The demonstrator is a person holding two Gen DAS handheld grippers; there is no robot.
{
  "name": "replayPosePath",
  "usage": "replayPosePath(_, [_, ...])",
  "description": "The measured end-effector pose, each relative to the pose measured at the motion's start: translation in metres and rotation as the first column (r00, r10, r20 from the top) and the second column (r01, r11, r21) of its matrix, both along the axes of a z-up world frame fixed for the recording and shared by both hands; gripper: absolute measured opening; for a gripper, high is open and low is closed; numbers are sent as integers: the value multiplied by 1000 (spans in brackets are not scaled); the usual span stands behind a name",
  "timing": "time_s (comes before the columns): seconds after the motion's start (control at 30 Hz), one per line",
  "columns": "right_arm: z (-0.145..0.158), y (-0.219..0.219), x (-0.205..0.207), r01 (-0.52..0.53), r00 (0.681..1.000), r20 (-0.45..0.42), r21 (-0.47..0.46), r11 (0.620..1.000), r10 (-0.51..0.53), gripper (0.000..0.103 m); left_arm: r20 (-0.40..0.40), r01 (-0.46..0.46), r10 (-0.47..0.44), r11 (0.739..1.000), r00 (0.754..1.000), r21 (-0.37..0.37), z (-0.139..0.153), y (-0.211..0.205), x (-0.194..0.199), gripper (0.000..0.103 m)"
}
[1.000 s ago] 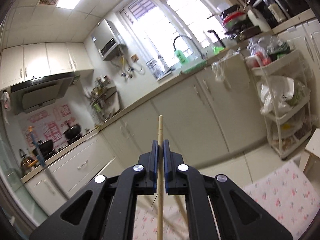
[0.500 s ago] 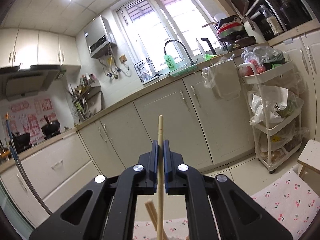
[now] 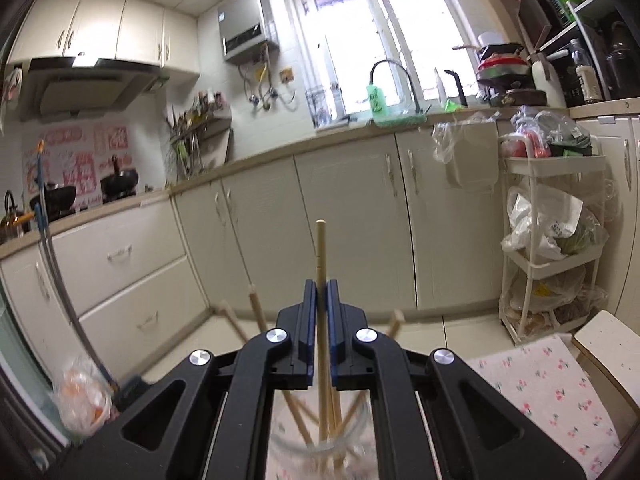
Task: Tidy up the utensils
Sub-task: 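Open the left tool over the jar while the right tool lowers its chopstick in, then lower both tools to the pile and close each on a chopstick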
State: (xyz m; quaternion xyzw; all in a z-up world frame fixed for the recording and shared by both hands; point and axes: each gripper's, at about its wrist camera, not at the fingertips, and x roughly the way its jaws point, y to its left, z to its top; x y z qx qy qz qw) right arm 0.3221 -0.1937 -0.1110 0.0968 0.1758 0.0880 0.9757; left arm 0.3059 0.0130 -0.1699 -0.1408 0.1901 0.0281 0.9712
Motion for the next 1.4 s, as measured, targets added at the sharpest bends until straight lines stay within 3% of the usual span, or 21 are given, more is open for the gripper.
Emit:
replayPosePath(0.13, [-7, -9, -27, -4, 997, -71, -2, 1000, 4, 26, -2, 1, -1, 1000, 1000, -6, 0, 1, 0, 83])
replayPosePath(0.23, [-24, -12, -52, -43, 976, -212, 31, 999, 49, 26, -15, 5, -6, 1000, 1000, -31, -2, 5, 2, 84])
replayPosePath(0.37, [-65, 0, -78, -137, 889, -435, 47, 989, 143, 16, -70, 28, -33, 997, 997, -78, -4, 10, 9, 84])
replayPosePath(0.5, [-94, 14, -88, -184, 820, -545, 43, 982, 177, 12, -130, 55, -69, 993, 989, -108, -5, 13, 7, 85])
replayPosePath(0.67, [-106, 29, -89, -207, 786, -594, 4, 978, 169, 12, -190, 86, -103, 992, 976, -93, -7, 15, -5, 85])
replayPosePath(0.93, [-105, 32, -96, -224, 787, -608, -128, 966, 102, 12, -295, 154, -160, 987, 942, -45, -12, 5, -17, 86])
replayPosePath(1.1, [-104, 16, -96, -206, 779, -622, -131, 970, 82, 9, -388, 278, -240, 959, 890, 46, -20, -26, -16, 86])
replayPosePath(1.4, [-102, -9, -99, -160, 779, -620, -56, 985, 92, 8, -484, 364, -249, 917, 839, 160, -35, -64, -13, 86])
